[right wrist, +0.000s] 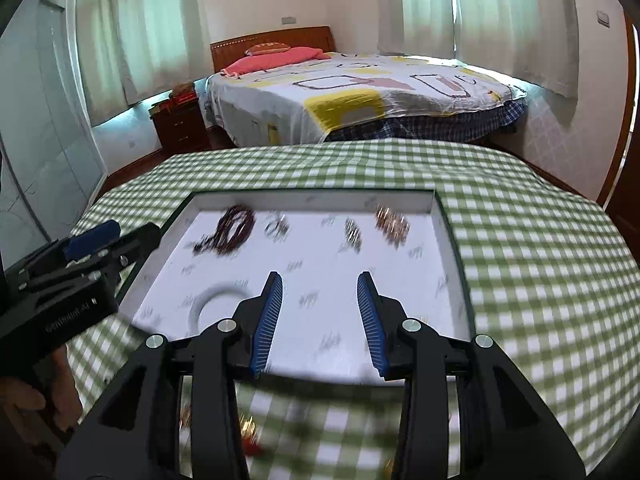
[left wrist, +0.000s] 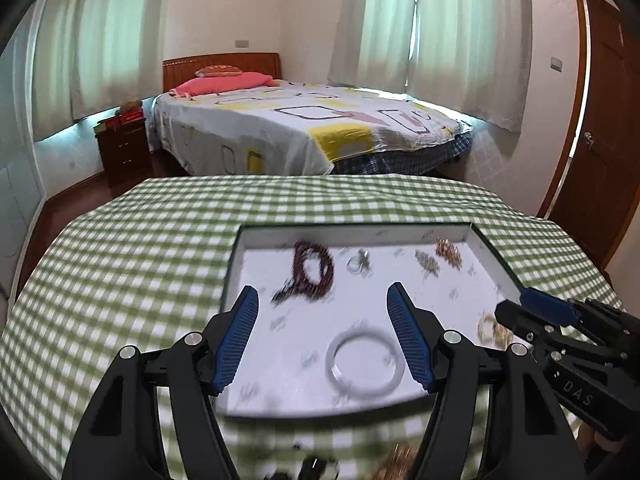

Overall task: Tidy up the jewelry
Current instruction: 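Withdraw both tools from the tray back over the table, then grasp the red knot charm with the right tool while the left tool grasps the black pendant necklace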

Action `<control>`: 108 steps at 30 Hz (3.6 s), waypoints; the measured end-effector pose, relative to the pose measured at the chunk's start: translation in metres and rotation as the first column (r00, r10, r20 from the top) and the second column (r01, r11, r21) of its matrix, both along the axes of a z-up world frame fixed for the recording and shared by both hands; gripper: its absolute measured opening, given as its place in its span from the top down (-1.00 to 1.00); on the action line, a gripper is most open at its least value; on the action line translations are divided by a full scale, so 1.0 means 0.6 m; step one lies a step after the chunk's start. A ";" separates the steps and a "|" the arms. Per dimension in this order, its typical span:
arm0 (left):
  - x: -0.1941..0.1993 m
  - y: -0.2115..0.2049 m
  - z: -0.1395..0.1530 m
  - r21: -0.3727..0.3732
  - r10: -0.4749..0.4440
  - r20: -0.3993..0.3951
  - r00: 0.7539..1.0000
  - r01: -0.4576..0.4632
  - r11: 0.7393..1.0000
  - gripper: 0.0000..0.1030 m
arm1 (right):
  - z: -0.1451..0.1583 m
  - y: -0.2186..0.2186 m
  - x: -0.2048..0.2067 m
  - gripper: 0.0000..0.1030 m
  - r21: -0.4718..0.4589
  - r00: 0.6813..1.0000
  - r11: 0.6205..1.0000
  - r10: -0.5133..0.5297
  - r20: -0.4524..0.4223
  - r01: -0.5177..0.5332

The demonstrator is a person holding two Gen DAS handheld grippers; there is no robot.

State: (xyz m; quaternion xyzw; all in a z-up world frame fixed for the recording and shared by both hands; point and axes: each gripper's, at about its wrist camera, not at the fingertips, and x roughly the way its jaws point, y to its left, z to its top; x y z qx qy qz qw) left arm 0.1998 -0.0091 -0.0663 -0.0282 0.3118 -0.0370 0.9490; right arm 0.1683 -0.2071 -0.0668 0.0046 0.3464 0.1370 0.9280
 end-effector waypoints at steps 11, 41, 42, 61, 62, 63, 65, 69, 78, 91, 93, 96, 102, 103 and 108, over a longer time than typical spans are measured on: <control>-0.096 0.044 -0.053 0.060 0.058 -0.047 0.997 -0.055 0.997 -0.26 | -0.060 0.017 -0.099 0.25 0.000 0.998 1.000 0.028 -0.052 -0.028; -0.132 0.065 -0.098 0.045 0.090 -0.142 0.986 -0.084 0.995 -0.26 | -0.106 0.060 -0.106 0.52 -0.096 0.989 0.992 0.074 -0.128 -0.086; -0.131 0.065 -0.099 0.044 0.090 -0.144 0.985 -0.085 0.995 -0.26 | -0.106 0.058 -0.106 0.56 -0.094 0.989 0.992 0.068 -0.128 -0.081; -0.107 0.031 -0.111 0.059 0.041 -0.172 0.984 -0.031 0.998 -0.26 | -0.096 0.006 -0.107 0.73 -0.013 0.992 0.999 0.035 -0.121 -0.036; -0.105 0.029 -0.113 0.059 0.038 -0.177 0.983 -0.028 0.998 -0.26 | -0.097 0.007 -0.107 0.73 -0.012 0.992 0.999 0.036 -0.122 -0.038; -0.102 0.027 -0.115 0.060 0.034 -0.184 0.982 -0.024 0.998 -0.26 | -0.098 0.007 -0.107 0.73 -0.010 0.992 0.999 0.036 -0.125 -0.038; -0.100 0.028 -0.119 0.055 0.033 -0.192 0.981 -0.022 0.998 -0.26 | -0.101 0.007 -0.106 0.73 -0.006 0.991 0.999 0.037 -0.128 -0.038; -0.092 0.036 -0.123 0.025 0.034 -0.216 0.976 -0.029 0.999 -0.26 | -0.107 0.005 -0.105 0.73 0.006 0.991 0.999 0.034 -0.133 -0.033; -0.098 0.020 -0.103 0.050 -0.010 -0.167 0.986 0.018 0.999 -0.04 | -0.109 0.004 -0.102 0.73 0.018 0.991 0.999 0.031 -0.133 -0.029; -0.089 0.018 -0.125 0.088 -0.024 -0.212 0.977 0.044 0.995 0.51 | -0.108 0.003 -0.101 0.72 0.020 0.991 0.999 0.030 -0.133 -0.028; -0.090 0.019 -0.125 0.088 -0.029 -0.211 0.977 0.048 0.995 0.55 | -0.108 0.004 -0.101 0.72 0.020 0.991 0.999 0.030 -0.132 -0.028; -0.094 0.023 -0.124 0.067 -0.042 -0.206 0.978 0.057 0.996 0.58 | -0.109 0.003 -0.100 0.73 0.022 0.991 0.999 0.030 -0.133 -0.027; -0.098 0.025 -0.122 0.069 -0.032 -0.205 0.978 0.047 0.997 0.59 | -0.103 0.003 -0.103 0.73 0.025 0.992 0.999 0.028 -0.124 -0.025; -0.099 0.026 -0.121 0.068 -0.028 -0.203 0.979 0.043 0.997 0.59 | -0.101 0.003 -0.104 0.73 0.026 0.993 0.999 0.027 -0.119 -0.024; -0.109 0.030 -0.108 0.063 -0.019 -0.188 0.982 0.031 0.998 0.59 | -0.088 0.006 -0.111 0.73 0.027 0.995 0.999 0.032 -0.093 -0.030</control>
